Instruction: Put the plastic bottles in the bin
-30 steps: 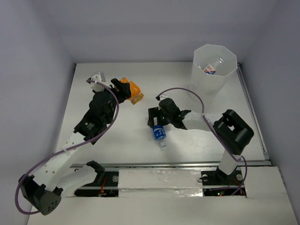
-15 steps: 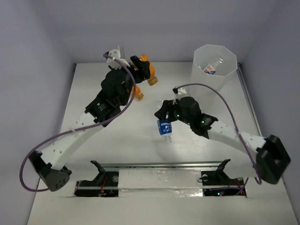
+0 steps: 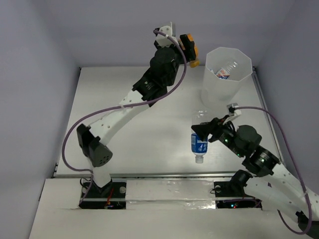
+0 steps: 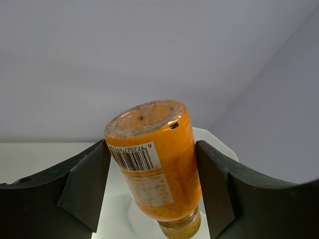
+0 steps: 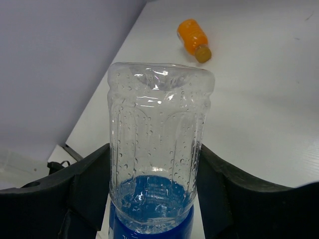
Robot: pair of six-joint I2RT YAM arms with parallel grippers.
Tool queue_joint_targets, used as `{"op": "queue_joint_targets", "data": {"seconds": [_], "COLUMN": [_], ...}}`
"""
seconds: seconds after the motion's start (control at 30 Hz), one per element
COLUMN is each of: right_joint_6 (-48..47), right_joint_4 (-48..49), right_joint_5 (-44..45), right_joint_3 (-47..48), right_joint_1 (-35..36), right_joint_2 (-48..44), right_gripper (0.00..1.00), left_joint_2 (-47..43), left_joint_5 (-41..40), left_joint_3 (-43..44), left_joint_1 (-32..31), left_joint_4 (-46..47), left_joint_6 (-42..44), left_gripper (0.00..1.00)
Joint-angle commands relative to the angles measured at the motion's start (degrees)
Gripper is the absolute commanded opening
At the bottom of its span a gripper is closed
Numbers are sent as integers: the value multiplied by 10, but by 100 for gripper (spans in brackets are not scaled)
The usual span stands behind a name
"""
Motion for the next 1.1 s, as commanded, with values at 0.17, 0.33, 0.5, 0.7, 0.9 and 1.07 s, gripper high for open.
{"op": "queue_joint_targets", "data": {"seconds": [0.17, 0.33, 0.5, 0.7, 0.9, 1.07], "right_joint_6": [13, 20, 33, 40, 24, 12], "right_joint_4": [-86, -105, -122, -136, -149, -138], "right_joint_5": [-19, -32, -41, -42, -14, 65], "right_joint_3": [6, -11, -31, -33, 0, 30], "right_joint_1": [6, 6, 6, 6, 6, 6], "right_joint_2": [-75, -104, -140, -164, -162, -135], "right_gripper": [51, 51, 51, 51, 51, 49], "left_joint_2": [138, 214, 298, 355, 323, 243], "left_joint_5": [-2, -1, -2, -12, -23, -34], "left_joint_3": [159, 220, 286, 330, 275, 205], "left_joint_1": [-28, -40, -46, -46, -41, -21], "left_joint_4": [110, 190, 237, 278, 279, 248], "left_joint_6": [41, 77, 103, 143, 158, 158], "left_gripper": [42, 42, 42, 62, 93, 97]}}
